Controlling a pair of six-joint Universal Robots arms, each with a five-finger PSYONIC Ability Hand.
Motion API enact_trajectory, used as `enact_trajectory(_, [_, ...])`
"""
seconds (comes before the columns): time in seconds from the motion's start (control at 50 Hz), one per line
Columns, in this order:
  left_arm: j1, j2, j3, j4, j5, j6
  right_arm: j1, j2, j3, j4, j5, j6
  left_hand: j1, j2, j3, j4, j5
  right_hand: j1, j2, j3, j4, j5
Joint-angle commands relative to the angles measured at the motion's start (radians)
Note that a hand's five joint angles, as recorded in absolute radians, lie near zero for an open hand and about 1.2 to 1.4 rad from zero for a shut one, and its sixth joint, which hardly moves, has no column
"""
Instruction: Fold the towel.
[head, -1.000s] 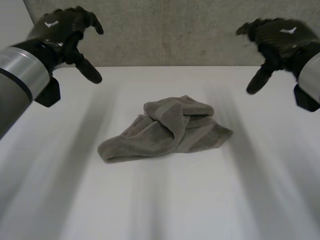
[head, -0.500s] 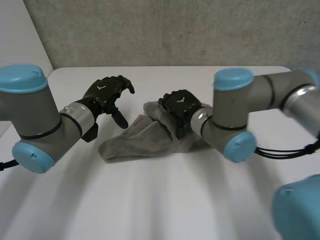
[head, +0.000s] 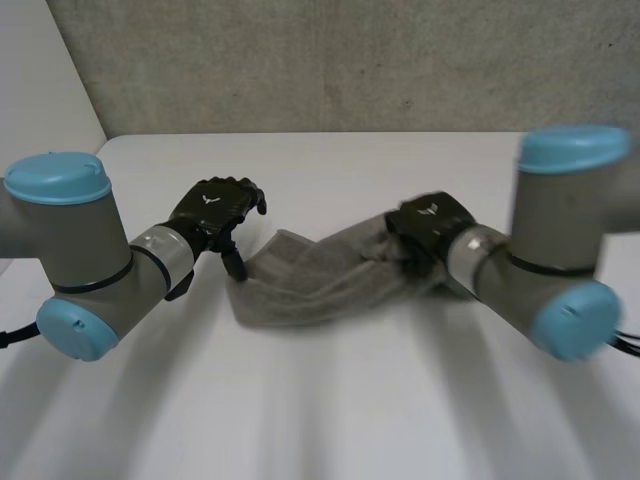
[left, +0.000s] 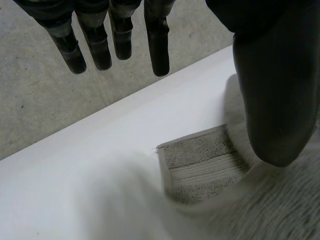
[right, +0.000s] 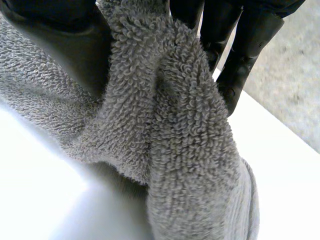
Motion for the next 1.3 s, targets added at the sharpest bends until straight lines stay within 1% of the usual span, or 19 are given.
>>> enact_trajectory(0.02, [-0.013,0.01,-0.01,0.0,0.0,-0.005,-0.127,-0.222,0.354,-0.088,-0.077,-0.028,-0.067,-0.055,-0.068,-0.07,-0.043,0.076,0.091,0.128,0.072,0.095])
enact_trajectory(0.06, [-0.025,0.01,-0.01,-0.007,0.001,-0.005,-0.198,-0.281,0.438,-0.1,-0.086,-0.067,-0.067,-0.055,-0.068,-0.07,-0.043,0.076,0.091,0.128,0.072,0.095])
enact_trajectory(0.14, [-0.034,0.013,-0.016,-0.014,0.004,0.001,-0.246,-0.323,0.484,-0.09,-0.083,-0.118,-0.067,-0.055,-0.068,-0.07,-0.043,0.048,0.063,0.1,0.044,0.066])
enact_trajectory(0.16, [-0.042,0.013,-0.017,-0.019,0.009,0.004,-0.26,-0.329,0.496,-0.088,-0.077,-0.141,-0.067,-0.055,-0.068,-0.07,-0.043,-0.365,-0.35,-0.313,-0.369,-0.346])
enact_trajectory(0.18, [-0.042,0.013,-0.017,-0.019,0.009,0.004,-0.26,-0.329,0.496,-0.088,-0.077,-0.141,-0.067,-0.055,-0.068,-0.07,-0.043,-0.369,-0.354,-0.317,-0.373,-0.35])
enact_trajectory(0.2, [-0.049,0.016,-0.019,-0.023,0.012,0.007,-0.269,-0.333,0.508,-0.09,-0.072,-0.161,-0.067,-0.055,-0.068,-0.07,-0.043,-0.828,-0.813,-0.776,-0.832,-0.81])
enact_trajectory(0.22, [-0.057,0.016,-0.019,-0.031,0.013,0.008,-0.271,-0.335,0.512,-0.09,-0.066,-0.167,-0.067,-0.055,-0.068,-0.07,-0.043,-1.145,-1.13,-1.094,-1.15,-1.127])
enact_trajectory(0.4, [-0.066,0.018,-0.007,-0.093,0.05,0.012,-0.255,-0.392,0.493,-0.097,-0.068,-0.155,-0.05,-0.037,-0.05,-0.052,-0.026,-1.145,-1.13,-1.094,-1.15,-1.127])
enact_trajectory(0.56, [-0.065,0.014,-0.001,-0.178,0.084,0.013,-0.14,-0.403,0.398,-0.094,-0.065,-0.143,-0.029,-0.017,-0.029,-0.031,-0.005,-1.145,-1.13,-1.094,-1.15,-1.127])
enact_trajectory(0.68, [-0.068,-0.004,-0.011,-0.177,0.087,0.013,-0.09,-0.291,0.286,-0.051,-0.063,-0.144,-0.026,-0.014,-0.027,-0.028,-0.002,-1.145,-1.13,-1.094,-1.15,-1.127])
enact_trajectory(0.72, [-0.072,-0.013,-0.011,-0.172,0.086,0.013,-0.081,-0.254,0.249,-0.019,-0.065,-0.146,-0.029,-0.017,-0.029,-0.031,-0.005,-1.145,-1.13,-1.094,-1.15,-1.127])
enact_trajectory(0.76, [-0.092,-0.036,0.002,-0.157,0.086,0.012,-0.065,-0.165,0.176,0.063,-0.065,-0.152,-0.035,-0.023,-0.035,-0.037,-0.011,-1.145,-1.13,-1.094,-1.15,-1.127])
enact_trajectory(0.78, [-0.092,-0.036,0.003,-0.157,0.086,0.012,-0.065,-0.165,0.176,0.064,-0.065,-0.152,-0.035,-0.023,-0.035,-0.037,-0.011,-1.145,-1.13,-1.094,-1.15,-1.127])
enact_trajectory(0.82, [-0.099,-0.042,0.007,-0.137,0.086,0.01,-0.045,-0.078,0.107,0.148,-0.066,-0.16,-0.035,-0.023,-0.035,-0.037,-0.011,-1.145,-1.13,-1.094,-1.15,-1.127])
enact_trajectory(0.92, [-0.12,-0.068,0.033,-0.057,0.087,0.01,-0.048,-0.005,0.061,0.212,-0.065,-0.186,-0.044,-0.031,-0.044,-0.046,-0.02,-1.097,-1.082,-1.045,-1.102,-1.079])
enact_trajectory(1.02, [-0.131,-0.105,0.09,-0.059,0.087,0.012,-0.053,0.009,0.07,0.206,-0.051,-0.219,-0.041,-0.028,-0.041,-0.043,-0.017,-1.079,-1.064,-1.027,-1.084,-1.061])
enact_trajectory(1.18, [-0.131,-0.203,0.197,-0.142,0.087,0.028,-0.056,0.001,0.113,0.162,-0.014,-0.242,-0.029,-0.017,-0.029,-0.031,-0.005,-1.033,-1.018,-0.981,-1.037,-1.014])
enact_trajectory(1.26, [-0.132,-0.265,0.237,-0.198,0.087,0.123,-0.085,-0.01,0.133,0.151,-0.003,-0.249,-0.026,-0.014,-0.027,-0.028,-0.002,-0.968,-0.953,-0.916,-0.972,-0.949])
enact_trajectory(1.3, [-0.132,-0.28,0.243,-0.209,0.086,0.162,-0.111,-0.03,0.156,0.148,-0.008,-0.258,-0.026,-0.014,-0.027,-0.028,-0.002,-0.833,-0.818,-0.782,-0.838,-0.815])
